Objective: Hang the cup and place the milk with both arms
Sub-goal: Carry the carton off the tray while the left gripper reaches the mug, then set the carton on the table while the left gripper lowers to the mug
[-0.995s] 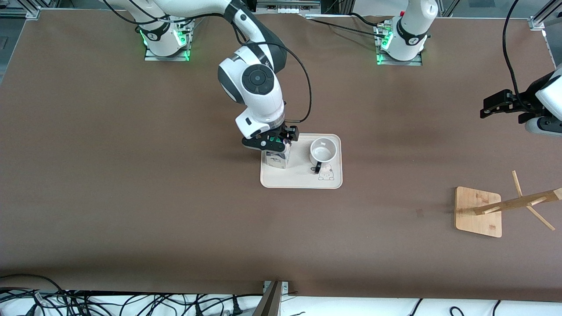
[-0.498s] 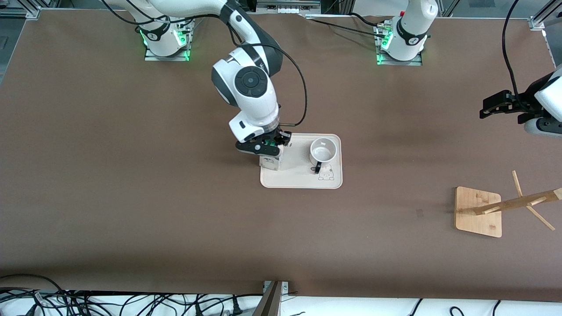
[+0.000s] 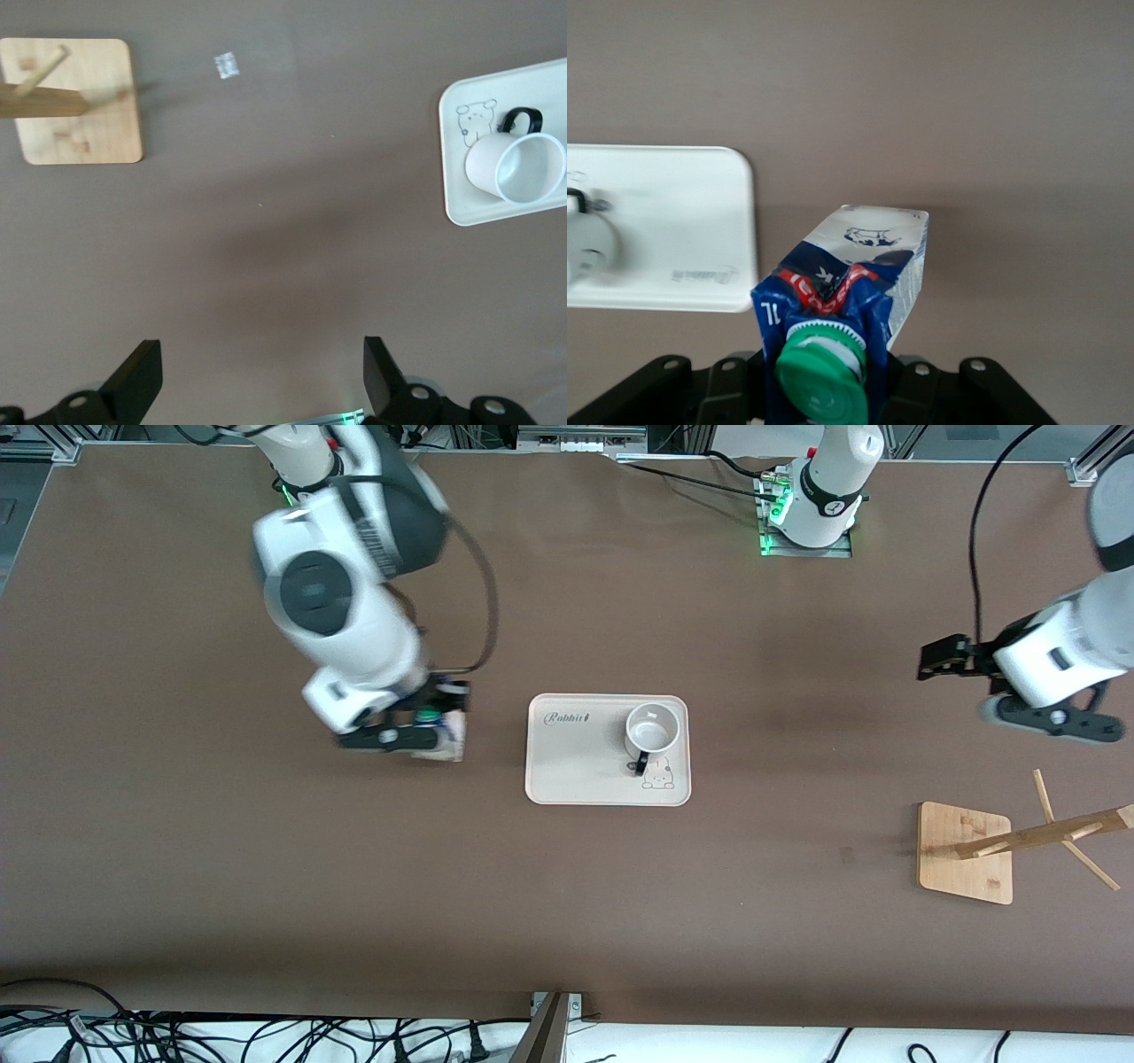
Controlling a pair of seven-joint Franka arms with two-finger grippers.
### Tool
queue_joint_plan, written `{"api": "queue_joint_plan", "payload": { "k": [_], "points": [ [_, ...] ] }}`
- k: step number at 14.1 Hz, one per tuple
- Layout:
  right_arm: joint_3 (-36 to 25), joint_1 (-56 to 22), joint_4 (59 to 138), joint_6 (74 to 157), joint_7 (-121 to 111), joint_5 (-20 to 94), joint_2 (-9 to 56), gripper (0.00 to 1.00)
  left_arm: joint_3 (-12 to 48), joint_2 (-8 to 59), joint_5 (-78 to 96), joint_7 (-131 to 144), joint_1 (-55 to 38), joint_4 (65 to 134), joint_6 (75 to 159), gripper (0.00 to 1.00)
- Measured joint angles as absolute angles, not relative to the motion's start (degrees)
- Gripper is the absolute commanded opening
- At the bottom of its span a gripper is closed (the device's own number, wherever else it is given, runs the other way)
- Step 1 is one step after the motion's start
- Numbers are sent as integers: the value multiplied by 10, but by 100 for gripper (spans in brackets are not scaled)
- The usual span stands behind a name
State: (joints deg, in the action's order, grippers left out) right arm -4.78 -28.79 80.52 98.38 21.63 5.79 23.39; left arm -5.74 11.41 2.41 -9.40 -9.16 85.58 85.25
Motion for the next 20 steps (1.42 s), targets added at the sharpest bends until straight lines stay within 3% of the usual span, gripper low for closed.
{"api": "queue_joint_plan", "payload": {
  "k": [6, 11, 13, 15, 16, 20],
  "points": [
    [-167, -252, 945, 1023, -13, 105, 198, 29, -49, 180, 28, -51, -237, 857, 855, 100],
    [-202, -251, 1058, 1119, -81, 122, 186, 37, -48, 248, 70, 9, -306, 836, 932, 100],
    [-203, -251, 1083, 1146, -85, 122, 184, 48, -49, 276, 102, 8, -302, 834, 967, 100],
    [-203, -251, 1097, 1165, -87, 122, 183, 76, -42, 308, 122, 8, -304, 834, 1006, 100],
    [-203, -251, 1100, 1168, -87, 122, 182, 100, -35, 325, 125, 8, -310, 834, 1032, 100],
    [-203, -252, 1100, 1173, -87, 123, 179, 100, -28, 375, 126, 35, -364, 831, 1111, 100]
  ]
}}
